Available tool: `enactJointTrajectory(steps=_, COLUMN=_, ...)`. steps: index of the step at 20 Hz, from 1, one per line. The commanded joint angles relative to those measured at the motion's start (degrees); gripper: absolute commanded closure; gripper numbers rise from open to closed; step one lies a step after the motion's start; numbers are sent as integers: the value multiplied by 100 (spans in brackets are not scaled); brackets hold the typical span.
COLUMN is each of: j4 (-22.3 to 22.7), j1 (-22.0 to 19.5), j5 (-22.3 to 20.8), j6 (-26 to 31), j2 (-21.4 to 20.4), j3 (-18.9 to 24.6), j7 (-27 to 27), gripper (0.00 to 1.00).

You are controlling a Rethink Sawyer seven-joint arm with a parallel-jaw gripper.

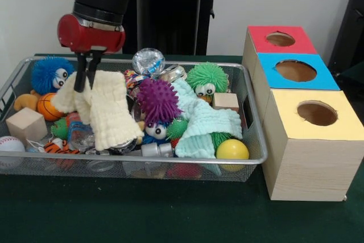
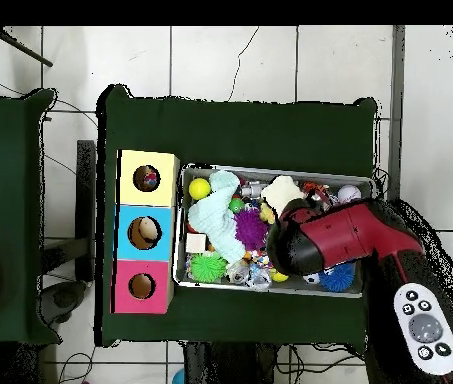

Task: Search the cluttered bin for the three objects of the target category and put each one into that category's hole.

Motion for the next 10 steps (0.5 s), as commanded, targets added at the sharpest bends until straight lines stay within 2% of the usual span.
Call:
enactJointTrajectory(steps=1, j4=-476, j1=-319, j5=184, j6=1030, j2=-160, j3=837, j7=-2813, gripper=100)
enactJointTrajectory(steps=7, j4=-830, j1=-741, j5=360, j6=1368, j2=45, j3=1289, j7=-3721, gripper=100)
enactJointTrajectory(steps=10, j4=-861, j1=-948, j5=355, j6=1394, j2=135, j3=1436, j7=-4102, gripper=100)
